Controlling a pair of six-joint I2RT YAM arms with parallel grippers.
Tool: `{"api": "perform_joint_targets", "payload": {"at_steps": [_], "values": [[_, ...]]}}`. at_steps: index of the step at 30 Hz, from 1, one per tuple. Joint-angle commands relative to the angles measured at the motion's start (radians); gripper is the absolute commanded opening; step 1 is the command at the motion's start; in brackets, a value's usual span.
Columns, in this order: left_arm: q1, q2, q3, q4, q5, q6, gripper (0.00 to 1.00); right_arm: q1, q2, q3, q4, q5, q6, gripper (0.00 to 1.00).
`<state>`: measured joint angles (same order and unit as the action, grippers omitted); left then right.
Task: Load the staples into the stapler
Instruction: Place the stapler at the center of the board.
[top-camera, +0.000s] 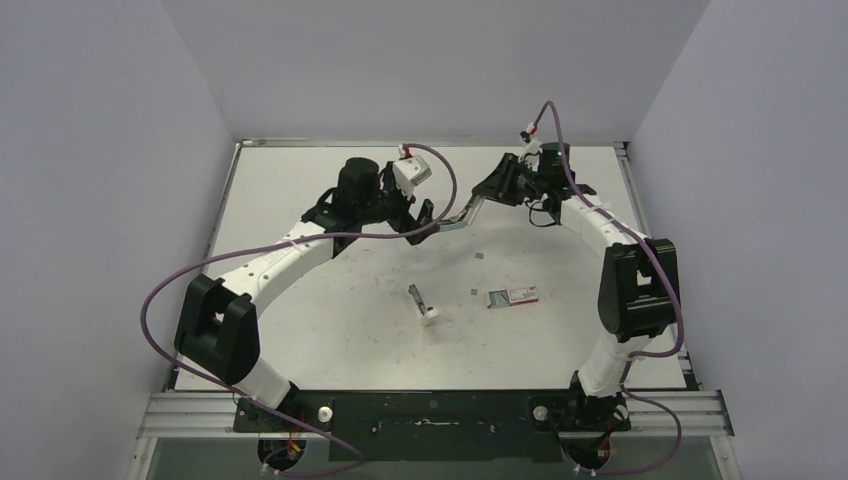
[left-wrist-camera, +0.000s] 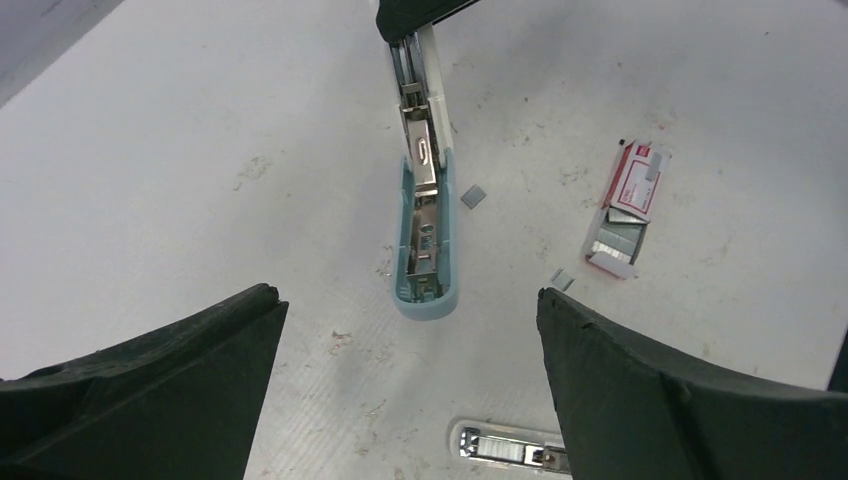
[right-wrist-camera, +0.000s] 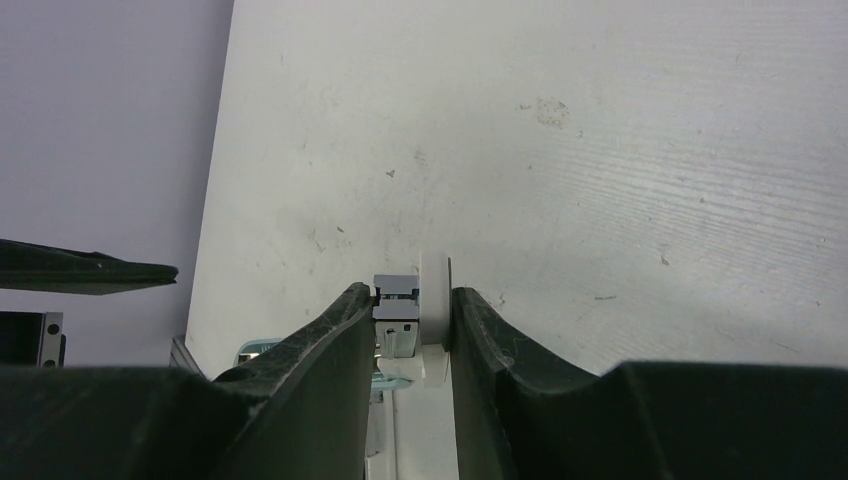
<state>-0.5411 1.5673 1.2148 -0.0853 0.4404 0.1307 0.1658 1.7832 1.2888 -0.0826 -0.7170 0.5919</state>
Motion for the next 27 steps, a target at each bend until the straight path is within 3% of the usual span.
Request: {"api": "perform_joint_targets", "payload": {"at_steps": [1, 6, 16, 27], "values": [[-0.002, -0.008, 0.029, 0.06, 0.018, -0.177, 0.97, 0.008, -0.046, 0.022, 0.116, -0.004, 0.031, 0.05], [-0.002, 0.025, 0.026, 0.114, 0.043, -0.257, 0.97, 0.013, -0.044, 0.015, 0.127, -0.013, 0.045, 0.05], [-0.012, 0.117, 0.135, 0.146, 0.015, -0.26, 0.97, 0.04, -0.07, -0.093, 0.221, -0.004, 0.1, 0.05], [0.073, 0.05, 0.092, 0.161, 0.036, -0.262, 0.97, 0.071, 0.055, -0.272, 0.618, -0.002, 0.28, 0.05]]}}
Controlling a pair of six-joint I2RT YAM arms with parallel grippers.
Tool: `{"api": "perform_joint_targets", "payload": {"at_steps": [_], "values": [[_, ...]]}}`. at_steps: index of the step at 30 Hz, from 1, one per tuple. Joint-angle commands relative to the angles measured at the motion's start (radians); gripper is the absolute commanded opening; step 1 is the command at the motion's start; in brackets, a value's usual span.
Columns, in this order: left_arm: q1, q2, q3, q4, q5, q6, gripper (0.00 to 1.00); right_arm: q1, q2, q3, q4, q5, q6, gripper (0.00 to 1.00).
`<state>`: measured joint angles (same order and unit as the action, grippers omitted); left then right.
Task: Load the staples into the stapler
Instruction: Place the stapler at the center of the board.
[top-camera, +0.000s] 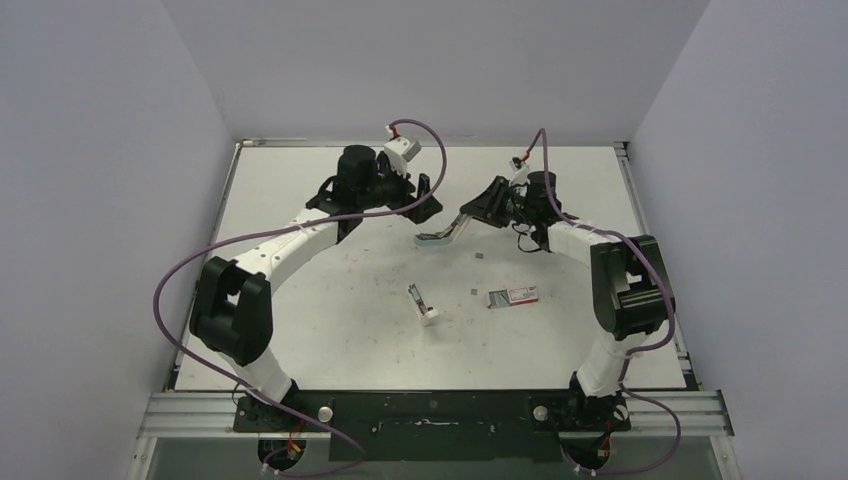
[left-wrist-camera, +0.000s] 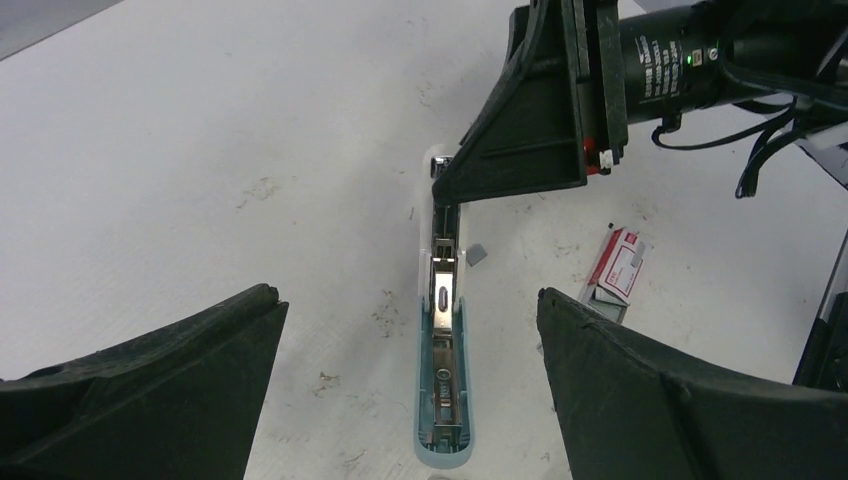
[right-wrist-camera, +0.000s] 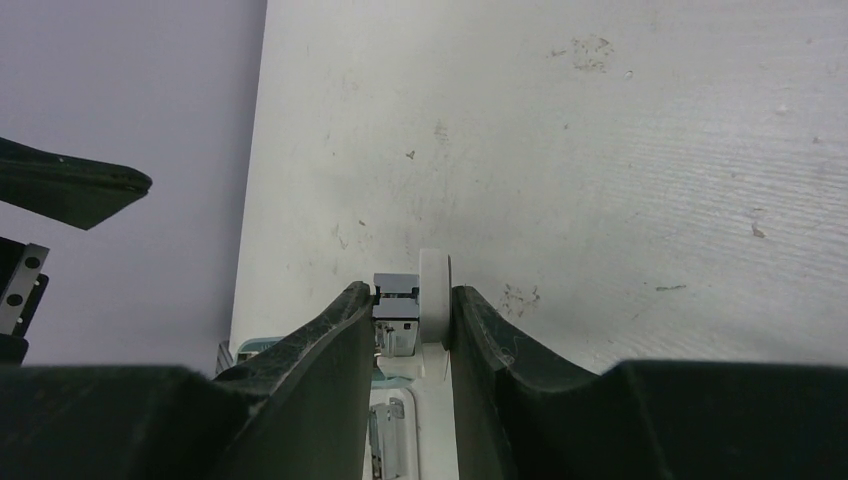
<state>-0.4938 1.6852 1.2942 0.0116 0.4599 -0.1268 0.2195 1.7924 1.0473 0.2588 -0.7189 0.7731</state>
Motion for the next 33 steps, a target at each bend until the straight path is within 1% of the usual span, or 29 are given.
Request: {"api": "perform_joint_targets", "payload": {"at_steps": [1, 4, 7, 15, 20, 26, 33], "values": [[0.026, -0.073, 0.008, 0.065, 0.02, 0.0, 0.97, 0.02, 0.061, -0.04, 0.309, 0.006, 0.114, 0.05], [0.026, -0.077, -0.007, 0.071, 0.03, 0.007, 0.96, 0.022, 0.096, -0.071, 0.369, 0.026, 0.14, 0.06], [0.026, -0.079, -0.021, 0.079, 0.033, 0.013, 0.97, 0.023, 0.123, -0.09, 0.384, 0.047, 0.142, 0.07], [0.029, -0.088, -0.04, 0.076, 0.037, 0.04, 0.97, 0.016, 0.172, -0.126, 0.445, 0.034, 0.152, 0.09], [0.03, -0.088, -0.046, 0.075, 0.043, 0.045, 0.97, 0.0, 0.187, -0.147, 0.435, 0.015, 0.116, 0.15], [0.032, -0.084, -0.049, 0.077, 0.049, 0.048, 0.97, -0.036, 0.193, -0.163, 0.407, -0.006, 0.053, 0.26], [0.032, -0.076, -0.05, 0.078, 0.054, 0.047, 0.97, -0.07, 0.205, -0.176, 0.361, -0.02, -0.016, 0.34]]}}
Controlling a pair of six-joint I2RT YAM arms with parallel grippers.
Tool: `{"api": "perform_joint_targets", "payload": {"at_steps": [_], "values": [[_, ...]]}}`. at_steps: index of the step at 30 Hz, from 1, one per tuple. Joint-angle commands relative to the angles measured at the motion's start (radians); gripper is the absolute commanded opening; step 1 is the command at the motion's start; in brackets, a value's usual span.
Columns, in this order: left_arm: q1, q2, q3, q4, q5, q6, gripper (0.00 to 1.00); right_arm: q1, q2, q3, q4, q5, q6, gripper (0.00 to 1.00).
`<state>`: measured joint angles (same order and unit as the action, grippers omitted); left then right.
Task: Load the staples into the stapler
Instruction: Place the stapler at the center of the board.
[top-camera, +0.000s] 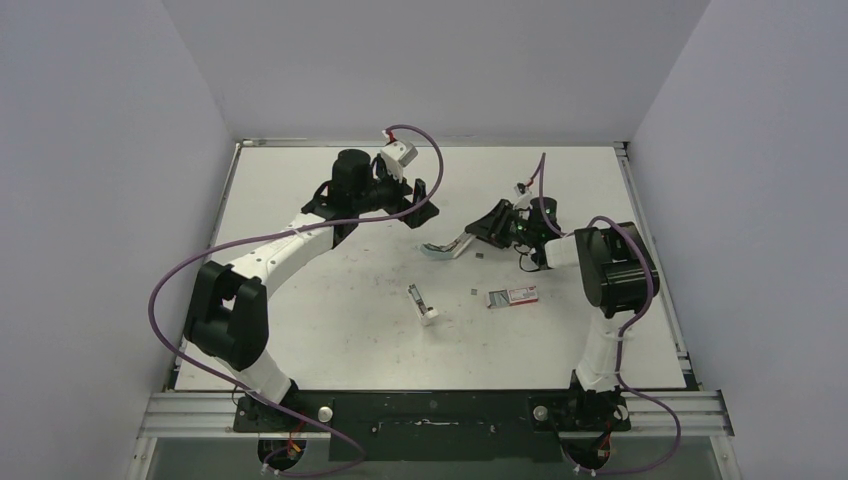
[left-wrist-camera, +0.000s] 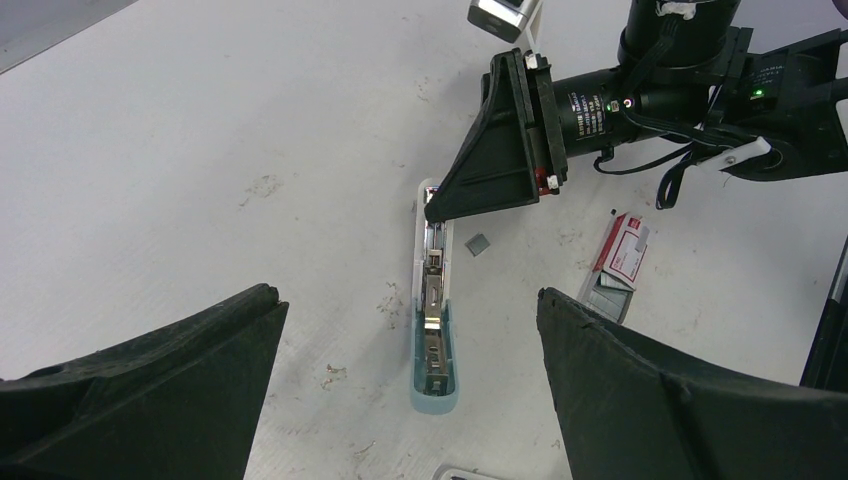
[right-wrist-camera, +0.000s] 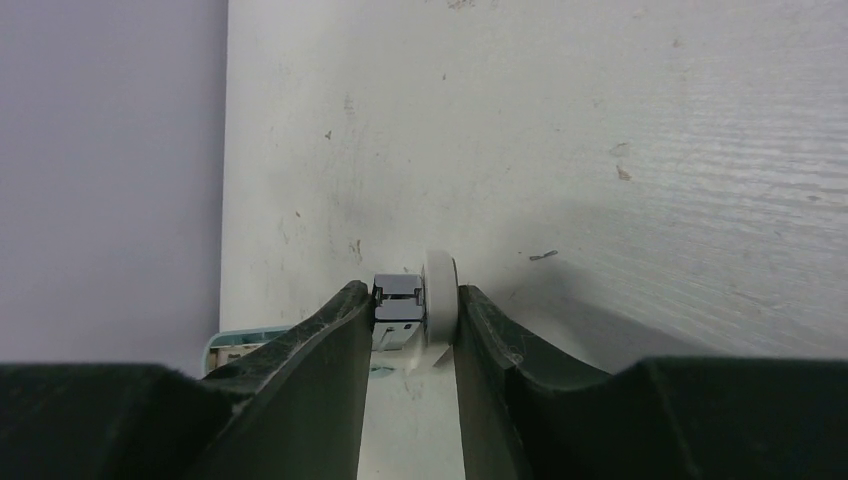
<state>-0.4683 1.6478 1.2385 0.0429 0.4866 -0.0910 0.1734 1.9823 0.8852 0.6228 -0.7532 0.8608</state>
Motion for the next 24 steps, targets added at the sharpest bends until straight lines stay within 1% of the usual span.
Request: {"api": "perform_joint_targets", "payload": {"at_steps": [1, 7, 14, 19, 24], "values": [[0.007, -0.039, 0.008, 0.046, 0.026, 0.012, 0.97, -0.027, 0.02, -0.013, -0.009, 0.012, -0.111, 0.35], [0.007, -0.039, 0.007, 0.045, 0.029, 0.012, 0.97, -0.048, 0.039, -0.002, -0.054, 0.006, -0.149, 0.46], [0.006, -0.039, 0.007, 0.043, 0.029, 0.013, 0.97, -0.057, 0.041, 0.009, -0.11, 0.011, -0.196, 0.5], [0.006, -0.042, 0.006, 0.041, 0.03, 0.016, 0.96, -0.057, 0.029, 0.019, -0.175, 0.026, -0.258, 0.56], [0.007, -0.046, 0.0, 0.038, 0.03, 0.022, 0.97, -0.06, 0.012, 0.03, -0.218, 0.045, -0.296, 0.58]]}}
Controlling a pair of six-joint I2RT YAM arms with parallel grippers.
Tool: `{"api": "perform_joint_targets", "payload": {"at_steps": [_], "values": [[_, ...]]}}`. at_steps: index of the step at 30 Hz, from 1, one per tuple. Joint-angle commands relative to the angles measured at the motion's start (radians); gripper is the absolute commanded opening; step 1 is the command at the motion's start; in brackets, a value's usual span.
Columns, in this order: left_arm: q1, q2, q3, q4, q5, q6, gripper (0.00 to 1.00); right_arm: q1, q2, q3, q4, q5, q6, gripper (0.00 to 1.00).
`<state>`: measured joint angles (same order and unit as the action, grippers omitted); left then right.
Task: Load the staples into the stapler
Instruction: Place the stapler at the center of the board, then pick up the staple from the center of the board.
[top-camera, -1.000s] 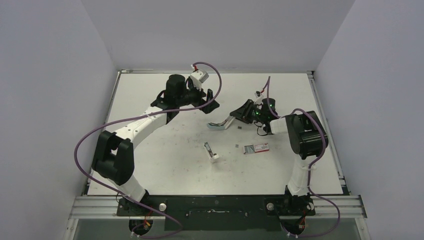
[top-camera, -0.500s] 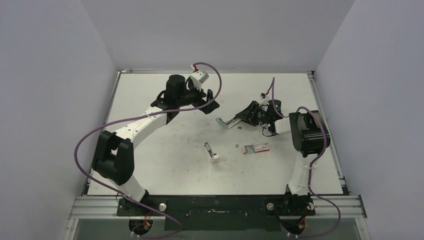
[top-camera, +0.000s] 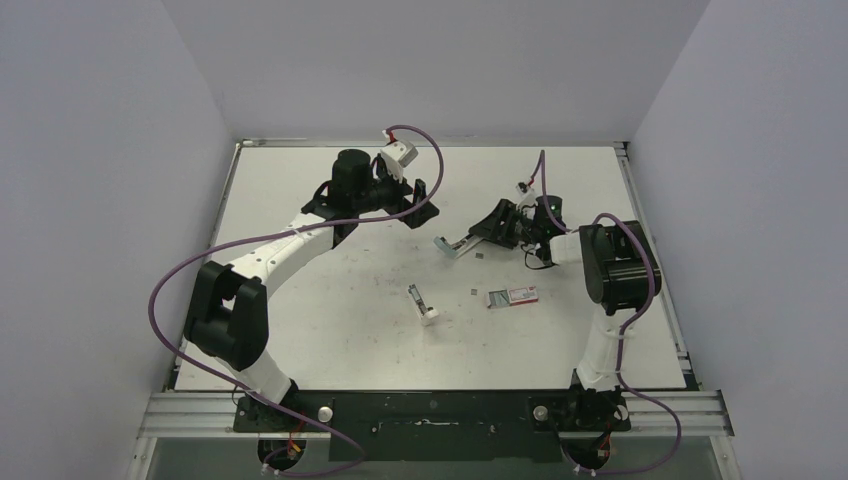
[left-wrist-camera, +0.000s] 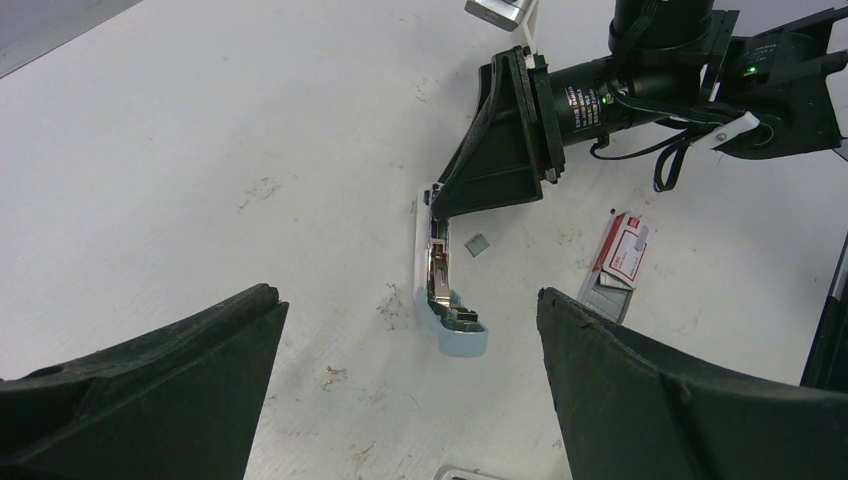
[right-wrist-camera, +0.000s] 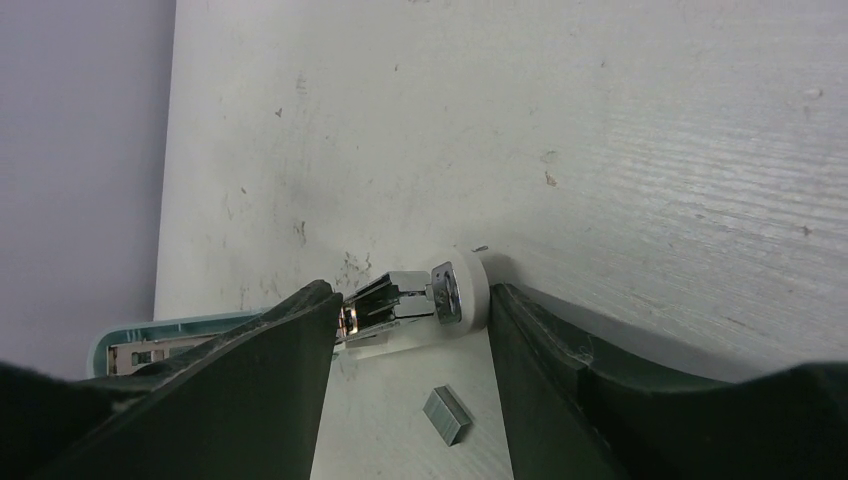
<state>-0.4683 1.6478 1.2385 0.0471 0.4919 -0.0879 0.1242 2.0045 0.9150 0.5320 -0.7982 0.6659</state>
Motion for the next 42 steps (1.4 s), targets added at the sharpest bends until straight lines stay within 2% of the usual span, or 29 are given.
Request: {"api": "perform_joint_targets", "payload": {"at_steps": [1, 13, 18, 22, 31, 36, 42], "values": [[0.007, -0.047, 0.001, 0.032, 0.025, 0.021, 0.97, -0.011, -0.015, 0.005, -0.142, 0.098, -0.111, 0.58], [0.017, -0.068, -0.009, 0.018, 0.019, 0.047, 0.96, -0.02, -0.089, 0.033, -0.263, 0.161, -0.222, 0.64], [0.05, -0.093, -0.038, 0.037, 0.028, 0.049, 0.96, -0.033, -0.162, 0.024, -0.302, 0.153, -0.32, 0.63], [0.076, -0.108, -0.054, 0.038, 0.053, 0.06, 0.97, -0.03, -0.211, 0.049, -0.385, 0.089, -0.512, 0.58], [0.116, -0.119, -0.075, 0.01, 0.096, 0.126, 0.97, -0.017, -0.208, 0.206, -0.83, 0.01, -1.14, 0.56], [0.147, -0.114, -0.077, -0.024, 0.125, 0.164, 0.97, 0.008, -0.15, 0.269, -0.962, -0.008, -1.35, 0.54], [0.215, -0.12, -0.092, -0.04, 0.177, 0.168, 0.97, 0.053, -0.109, 0.286, -0.983, -0.001, -1.488, 0.54]]}}
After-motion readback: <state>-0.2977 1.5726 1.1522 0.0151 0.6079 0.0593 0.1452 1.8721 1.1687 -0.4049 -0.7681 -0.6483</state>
